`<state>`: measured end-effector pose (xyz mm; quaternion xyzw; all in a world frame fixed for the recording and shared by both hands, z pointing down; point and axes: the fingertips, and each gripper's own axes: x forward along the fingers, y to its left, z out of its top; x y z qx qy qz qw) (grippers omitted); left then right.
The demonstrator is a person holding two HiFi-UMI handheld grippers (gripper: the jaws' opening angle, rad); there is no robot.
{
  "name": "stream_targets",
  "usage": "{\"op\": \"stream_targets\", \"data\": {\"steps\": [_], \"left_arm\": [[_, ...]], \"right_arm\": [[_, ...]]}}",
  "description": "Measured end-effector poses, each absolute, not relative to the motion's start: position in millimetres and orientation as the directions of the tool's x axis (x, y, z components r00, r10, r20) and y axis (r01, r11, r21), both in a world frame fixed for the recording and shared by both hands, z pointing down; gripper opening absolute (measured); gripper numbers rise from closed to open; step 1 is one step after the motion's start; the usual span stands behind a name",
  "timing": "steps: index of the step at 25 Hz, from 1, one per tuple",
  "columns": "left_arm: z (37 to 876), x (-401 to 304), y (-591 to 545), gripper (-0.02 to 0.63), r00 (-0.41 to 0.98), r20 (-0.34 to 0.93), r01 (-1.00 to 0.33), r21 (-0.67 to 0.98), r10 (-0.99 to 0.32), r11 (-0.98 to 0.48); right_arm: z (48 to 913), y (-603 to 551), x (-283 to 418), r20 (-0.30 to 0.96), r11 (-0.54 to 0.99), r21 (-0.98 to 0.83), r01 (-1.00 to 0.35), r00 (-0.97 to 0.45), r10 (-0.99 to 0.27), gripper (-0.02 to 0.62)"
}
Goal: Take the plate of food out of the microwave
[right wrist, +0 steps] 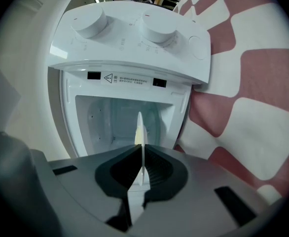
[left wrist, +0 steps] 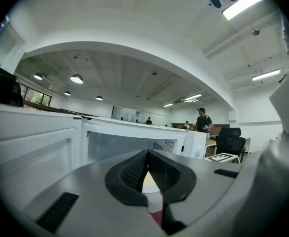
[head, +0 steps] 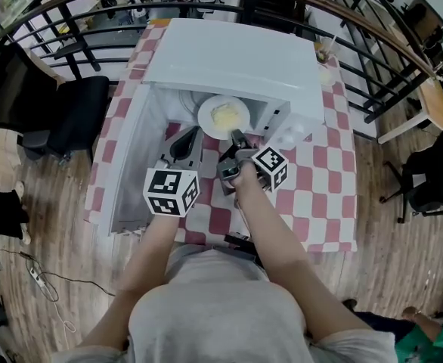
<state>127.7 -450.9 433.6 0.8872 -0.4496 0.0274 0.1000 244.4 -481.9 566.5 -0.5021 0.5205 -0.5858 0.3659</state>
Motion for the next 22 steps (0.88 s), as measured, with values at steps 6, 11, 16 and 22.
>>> {"op": "stream_targets", "data": {"steps": [6,11,16,22], "left_arm": [[435.6,129.8,-444.8,0.003,0.588,0.134,-0.807,0.159,-0.797,-0.569],[434.3,130.5,-440.0,0.003,0.602,0.125,-0.796,0.16,-0.788,-0.583],[430.6,123.2,-432.5,0.003,0.622,0.122,-0.782,0.158,-0.774,-0.603],[425.2,117.2,-414.4,0.003,0.66,0.111,-0.75,0.153,-0.743,-0.643]], "right_arm": [[562.5,-473.8,243.9,0.202,-0.186,-0.979,-0.089,-0.239,-0.95,0.035],[554.8,-467.8,246.9,0.186,-0.171,-0.982,-0.086,-0.226,-0.956,0.035],[546.8,-458.0,242.2,0.171,-0.158,-0.984,-0.08,-0.199,-0.965,0.035],[531.0,-442.0,233.0,0.13,-0.114,-0.989,-0.096,-0.184,-0.974,0.035]]}}
